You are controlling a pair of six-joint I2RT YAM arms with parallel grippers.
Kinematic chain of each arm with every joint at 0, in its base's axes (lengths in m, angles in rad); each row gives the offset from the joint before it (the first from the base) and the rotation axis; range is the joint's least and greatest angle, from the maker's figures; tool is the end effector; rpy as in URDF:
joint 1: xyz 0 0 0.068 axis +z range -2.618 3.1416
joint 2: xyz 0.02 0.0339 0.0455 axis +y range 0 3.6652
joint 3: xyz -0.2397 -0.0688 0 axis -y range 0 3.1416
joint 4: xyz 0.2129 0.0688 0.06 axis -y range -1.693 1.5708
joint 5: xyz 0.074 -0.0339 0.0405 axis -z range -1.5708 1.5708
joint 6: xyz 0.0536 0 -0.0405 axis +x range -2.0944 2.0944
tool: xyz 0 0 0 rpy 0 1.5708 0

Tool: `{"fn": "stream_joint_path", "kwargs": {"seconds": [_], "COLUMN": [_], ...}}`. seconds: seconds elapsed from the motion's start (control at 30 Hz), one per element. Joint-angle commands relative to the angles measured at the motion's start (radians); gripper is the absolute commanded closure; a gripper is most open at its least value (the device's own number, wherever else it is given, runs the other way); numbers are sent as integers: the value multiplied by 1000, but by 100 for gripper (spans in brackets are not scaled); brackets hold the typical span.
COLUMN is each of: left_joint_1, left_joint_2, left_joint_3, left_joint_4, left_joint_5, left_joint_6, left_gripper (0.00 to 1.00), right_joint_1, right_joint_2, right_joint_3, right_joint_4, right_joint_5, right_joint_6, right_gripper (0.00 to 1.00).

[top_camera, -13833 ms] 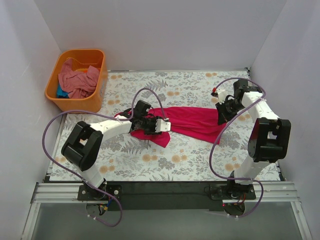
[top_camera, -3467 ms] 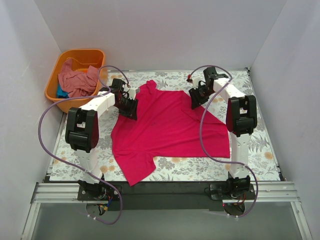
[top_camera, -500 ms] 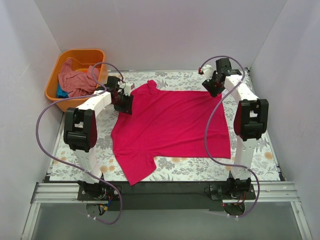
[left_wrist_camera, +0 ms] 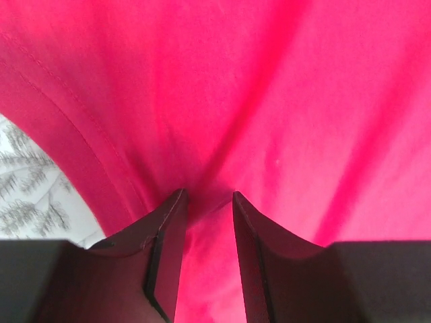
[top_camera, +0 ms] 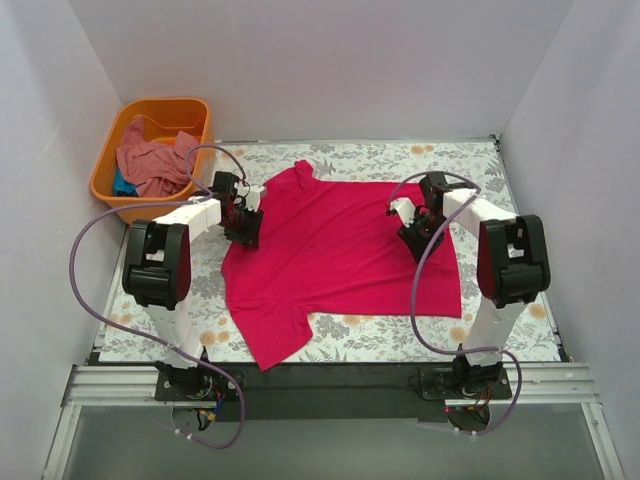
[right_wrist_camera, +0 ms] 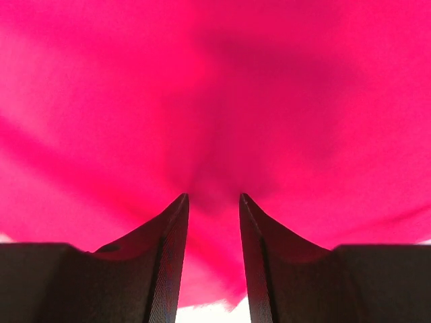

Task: Fold and stack the t-shirts
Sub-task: Flatten the tshirt out

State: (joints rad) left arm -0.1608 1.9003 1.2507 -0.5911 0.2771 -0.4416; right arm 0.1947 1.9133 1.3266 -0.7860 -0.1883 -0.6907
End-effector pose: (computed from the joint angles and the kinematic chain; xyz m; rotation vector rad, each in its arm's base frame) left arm 0.3373 -0.0696 0.1405 -0.3348 2.8442 -0.5227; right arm 0.3277 0.0748 0.1472 -1.2658 2.6066 0.1946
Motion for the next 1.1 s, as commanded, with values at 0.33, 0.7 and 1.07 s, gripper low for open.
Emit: {"fn": "stream_joint_path", "kwargs": {"seconds": [0.33,0.7,1.07], "left_joint_1": [-68,29,20], "left_joint_2": [-210,207,510], "left_joint_3": [-177,651,912], "left_joint_4": [-288,-156,-29], "left_joint_5": [159,122,67], "left_joint_6": [76,-100,-204], "left_gripper": [75,58,58], "right_joint_1": [-15,-43,-90], "right_joint_2": [-217,-135,80], "right_joint_3": [-290,2,405], "right_joint_4": [-110,-259,-139], "right_joint_5": [40,-86,-162], "right_joint_6": [-185,-201,26], "right_gripper": [63,67,66]}}
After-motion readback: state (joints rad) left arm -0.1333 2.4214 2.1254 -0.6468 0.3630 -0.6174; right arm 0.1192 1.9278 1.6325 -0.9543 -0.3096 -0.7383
